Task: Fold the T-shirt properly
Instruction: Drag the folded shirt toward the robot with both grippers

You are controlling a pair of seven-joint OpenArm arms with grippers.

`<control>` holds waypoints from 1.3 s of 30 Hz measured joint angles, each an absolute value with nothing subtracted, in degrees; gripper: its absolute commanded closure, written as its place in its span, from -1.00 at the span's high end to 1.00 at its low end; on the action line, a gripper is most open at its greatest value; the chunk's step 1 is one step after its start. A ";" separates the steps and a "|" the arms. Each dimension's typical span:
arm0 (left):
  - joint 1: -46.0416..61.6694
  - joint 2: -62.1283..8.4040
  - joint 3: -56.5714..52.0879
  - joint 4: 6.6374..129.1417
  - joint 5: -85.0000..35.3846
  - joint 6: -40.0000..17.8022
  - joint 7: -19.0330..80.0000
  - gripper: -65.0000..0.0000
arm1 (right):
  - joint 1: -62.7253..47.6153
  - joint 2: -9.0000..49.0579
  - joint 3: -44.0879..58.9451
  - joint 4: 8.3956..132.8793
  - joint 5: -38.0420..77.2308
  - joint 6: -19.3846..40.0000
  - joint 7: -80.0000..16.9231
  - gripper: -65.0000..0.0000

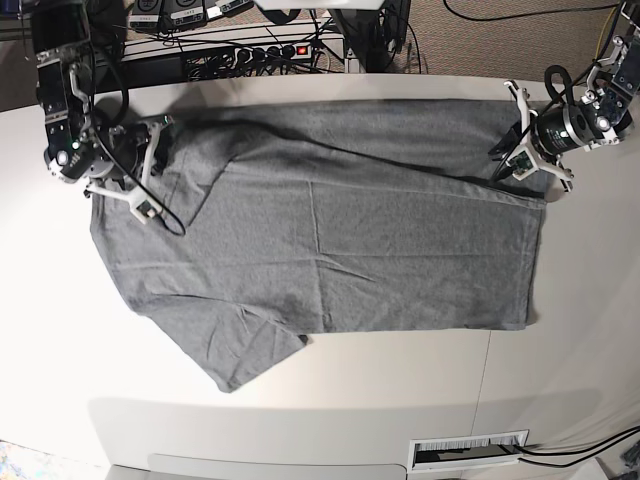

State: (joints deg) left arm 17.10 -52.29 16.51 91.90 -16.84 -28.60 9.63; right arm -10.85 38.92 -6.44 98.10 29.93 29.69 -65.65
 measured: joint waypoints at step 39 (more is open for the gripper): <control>24.91 -62.57 19.07 116.05 -0.84 -9.21 28.16 -1.00 | -13.96 39.81 11.07 104.20 29.91 30.06 -63.86 -1.00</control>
State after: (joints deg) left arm 24.91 -62.57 19.07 116.05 -0.84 -9.21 28.16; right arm -13.96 39.81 11.07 104.20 29.91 30.06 -63.86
